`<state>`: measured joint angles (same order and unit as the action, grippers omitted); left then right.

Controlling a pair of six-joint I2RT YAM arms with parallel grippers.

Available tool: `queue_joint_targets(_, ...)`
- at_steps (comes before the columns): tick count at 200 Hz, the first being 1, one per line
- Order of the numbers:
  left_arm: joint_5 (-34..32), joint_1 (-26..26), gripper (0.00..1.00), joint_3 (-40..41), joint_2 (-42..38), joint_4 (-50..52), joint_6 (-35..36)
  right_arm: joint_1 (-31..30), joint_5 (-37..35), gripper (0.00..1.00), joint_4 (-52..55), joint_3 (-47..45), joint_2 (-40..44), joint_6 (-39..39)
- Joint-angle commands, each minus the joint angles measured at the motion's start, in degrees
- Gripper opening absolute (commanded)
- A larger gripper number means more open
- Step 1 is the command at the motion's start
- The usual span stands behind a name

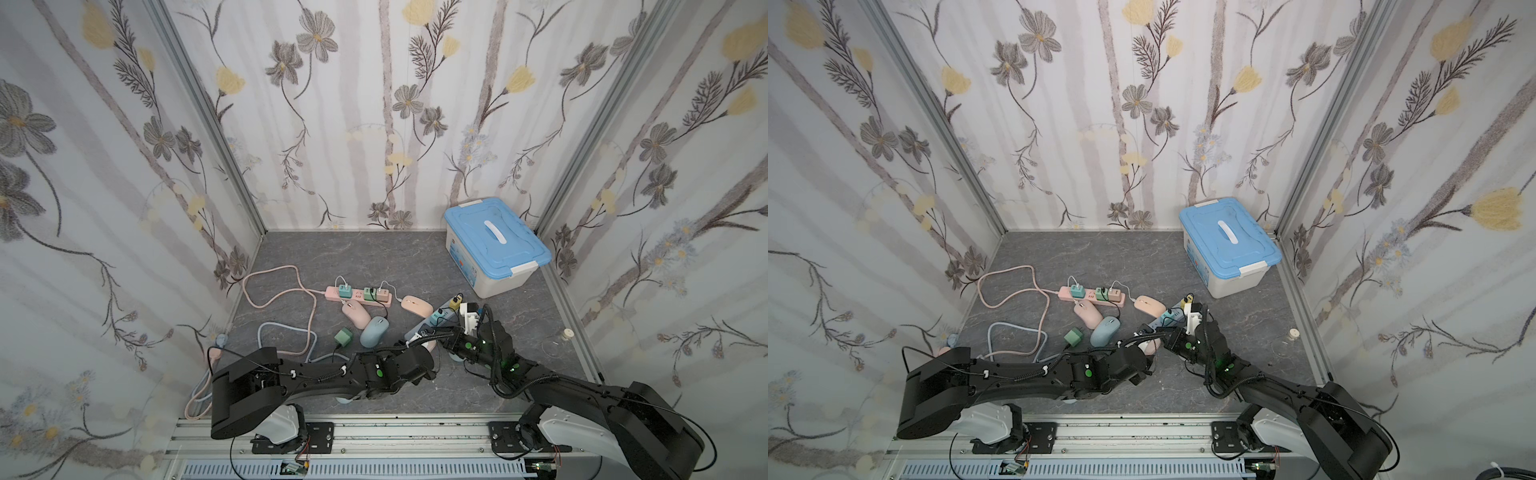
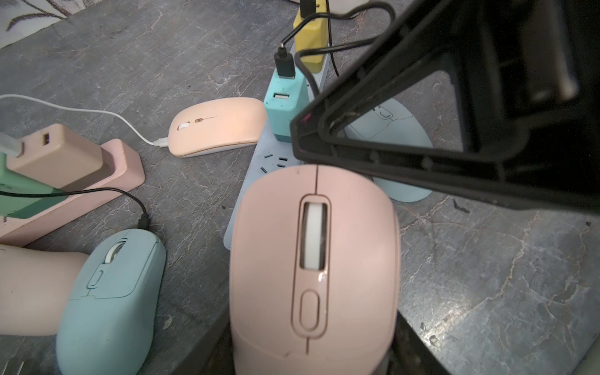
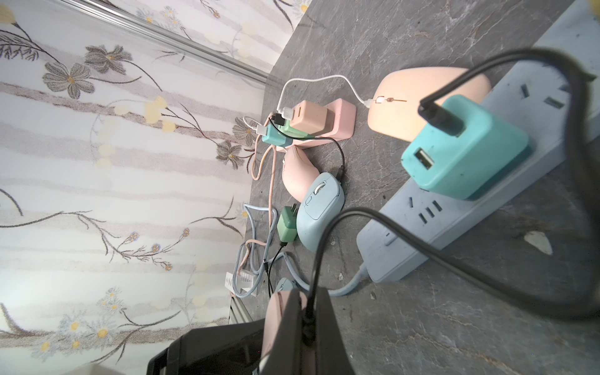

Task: Unplug the wireless mouse
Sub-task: Remove the power cord from the mouse.

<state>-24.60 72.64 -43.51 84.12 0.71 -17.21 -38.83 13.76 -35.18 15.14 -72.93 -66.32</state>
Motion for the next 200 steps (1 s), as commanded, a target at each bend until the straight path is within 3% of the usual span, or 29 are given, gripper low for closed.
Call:
queue_joint_targets(1, 2.4, 0.1, 0.00, -1.3, -0.5, 0.8, -1.5, 0.2, -0.4, 0.00, -2.3, 0.4, 0.0, 0.9)
queue_joint_targets(40, 5.2, 0.2, 0.00, -2.7, 0.5, 6.2, -4.9, 0.8, -1.4, 0.00, -4.5, 0.8, -0.8, 1.4)
queue_joint_targets(93, 8.2, 0.2, 0.00, -5.1, -2.4, 17.4, -5.7, 2.4, 3.7, 0.00, 5.9, 5.1, -1.2, 5.4)
queue_joint_targets(138, 6.4, 0.1, 0.00, -5.3, -2.5, 17.3, -10.4, 1.9, 0.1, 0.00, -3.6, 1.0, -2.0, -1.2)
queue_joint_targets(200, 11.6, -0.4, 0.00, -9.4, -0.9, 26.3, -9.6, 1.9, 1.6, 0.00, 12.3, 8.1, -2.5, 5.6)
